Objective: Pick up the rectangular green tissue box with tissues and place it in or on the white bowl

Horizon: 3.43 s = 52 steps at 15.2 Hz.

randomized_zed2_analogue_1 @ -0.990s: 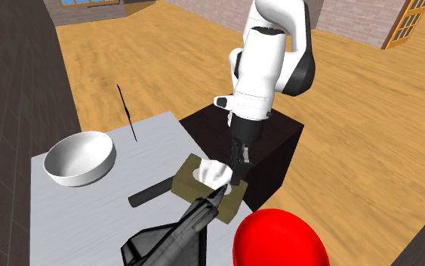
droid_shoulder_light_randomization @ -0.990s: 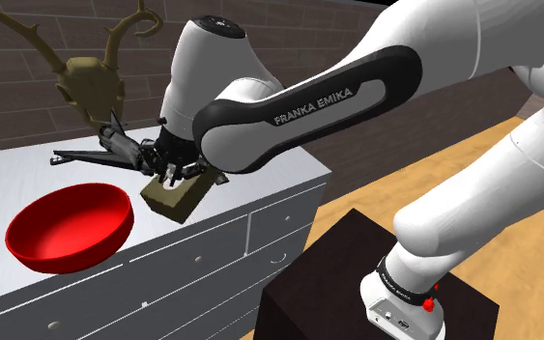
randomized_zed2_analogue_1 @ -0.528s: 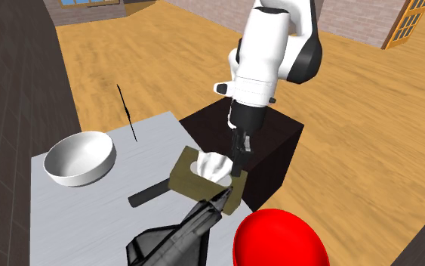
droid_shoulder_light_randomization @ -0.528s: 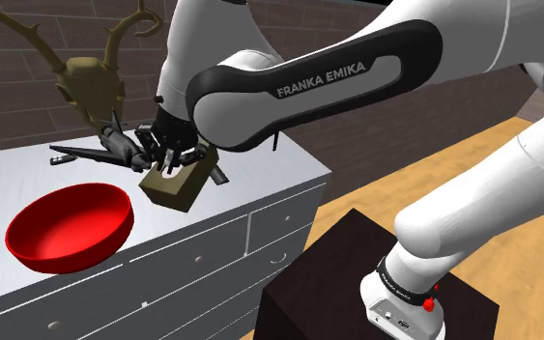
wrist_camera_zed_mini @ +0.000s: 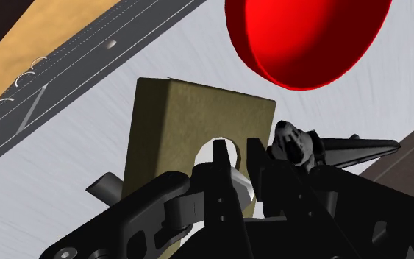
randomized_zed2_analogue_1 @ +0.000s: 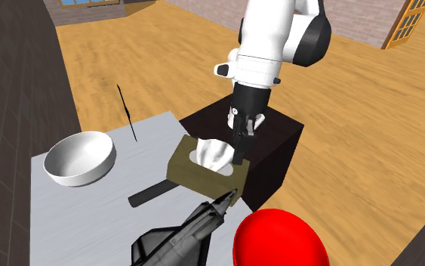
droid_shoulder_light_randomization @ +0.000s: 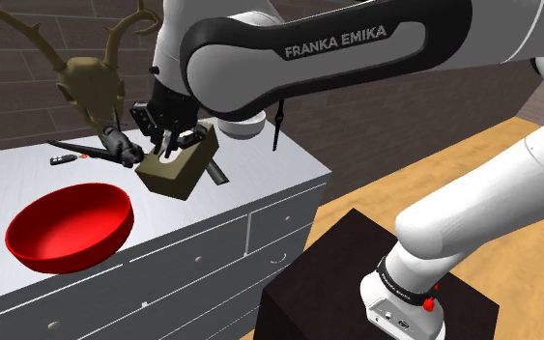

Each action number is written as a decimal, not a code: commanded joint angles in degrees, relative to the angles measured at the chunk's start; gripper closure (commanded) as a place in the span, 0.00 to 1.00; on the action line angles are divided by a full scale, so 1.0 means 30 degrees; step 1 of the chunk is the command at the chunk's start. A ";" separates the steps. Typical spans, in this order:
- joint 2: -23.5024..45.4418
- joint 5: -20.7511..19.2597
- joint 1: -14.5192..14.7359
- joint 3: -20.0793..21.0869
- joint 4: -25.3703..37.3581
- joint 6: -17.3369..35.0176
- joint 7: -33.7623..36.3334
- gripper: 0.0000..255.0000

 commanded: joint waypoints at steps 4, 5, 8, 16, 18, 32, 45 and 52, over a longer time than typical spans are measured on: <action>-0.0263 0.0112 0.0077 -0.0421 0.1091 -0.1302 -0.0154 1.00; -0.0298 0.0119 0.0077 -0.0485 0.1319 -0.1561 -0.0172 1.00; -0.0363 0.0104 0.0073 -0.0663 0.2027 -0.2330 -0.0197 1.00; -0.0034 0.0210 -0.0280 -0.2214 0.2991 -0.3354 -0.1988 1.00; 0.0253 0.0210 -0.0506 -0.2809 0.3147 -0.3426 -0.2817 1.00; 0.4262 -0.1119 -0.2686 -0.5510 0.6760 -0.4558 -0.7316 1.00; 1.1156 -0.4252 -0.3433 -0.6890 1.5201 -0.7629 -0.9579 1.00; 1.1531 -0.4230 -0.3718 -0.7048 1.4228 -0.6389 -1.0092 1.00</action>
